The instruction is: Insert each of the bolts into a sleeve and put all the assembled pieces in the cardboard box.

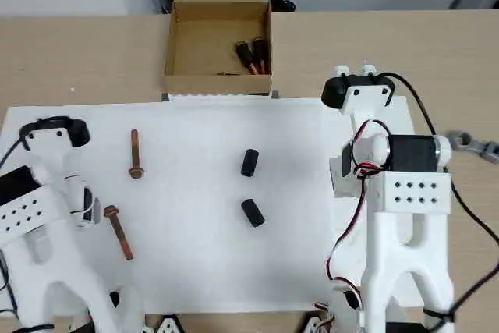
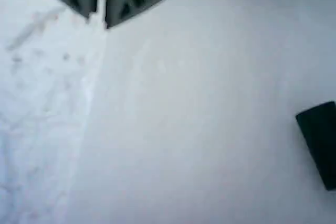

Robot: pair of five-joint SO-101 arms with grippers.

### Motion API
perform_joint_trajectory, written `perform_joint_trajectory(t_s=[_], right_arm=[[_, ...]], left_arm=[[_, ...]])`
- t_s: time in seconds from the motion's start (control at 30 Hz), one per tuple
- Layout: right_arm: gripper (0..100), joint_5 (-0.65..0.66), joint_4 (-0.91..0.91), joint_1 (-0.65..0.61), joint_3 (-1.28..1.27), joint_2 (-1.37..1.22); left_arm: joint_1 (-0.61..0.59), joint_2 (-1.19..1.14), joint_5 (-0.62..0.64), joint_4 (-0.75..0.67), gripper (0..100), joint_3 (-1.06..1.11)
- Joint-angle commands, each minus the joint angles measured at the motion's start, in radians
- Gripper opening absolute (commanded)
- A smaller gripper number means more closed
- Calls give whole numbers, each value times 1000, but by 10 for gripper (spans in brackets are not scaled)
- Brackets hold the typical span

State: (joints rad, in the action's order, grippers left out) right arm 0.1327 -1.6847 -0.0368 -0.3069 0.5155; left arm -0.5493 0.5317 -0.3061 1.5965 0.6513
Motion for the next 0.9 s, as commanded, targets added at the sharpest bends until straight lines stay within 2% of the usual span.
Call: perform_joint_trajectory(t_s=[0.0,0.37,0.57,0.87], right_arm=[[6,11,12,10,6,30],[6,11,12,8,6,30],[6,11,12,7,11,30],[6,11,13,7,11,30]], left_arm=[[37,5,-5,49,148,-68],[34,-373,-2,14,160,-101],[35,-319,5,-23,160,-74],[40,-247,38,-206,160,62]])
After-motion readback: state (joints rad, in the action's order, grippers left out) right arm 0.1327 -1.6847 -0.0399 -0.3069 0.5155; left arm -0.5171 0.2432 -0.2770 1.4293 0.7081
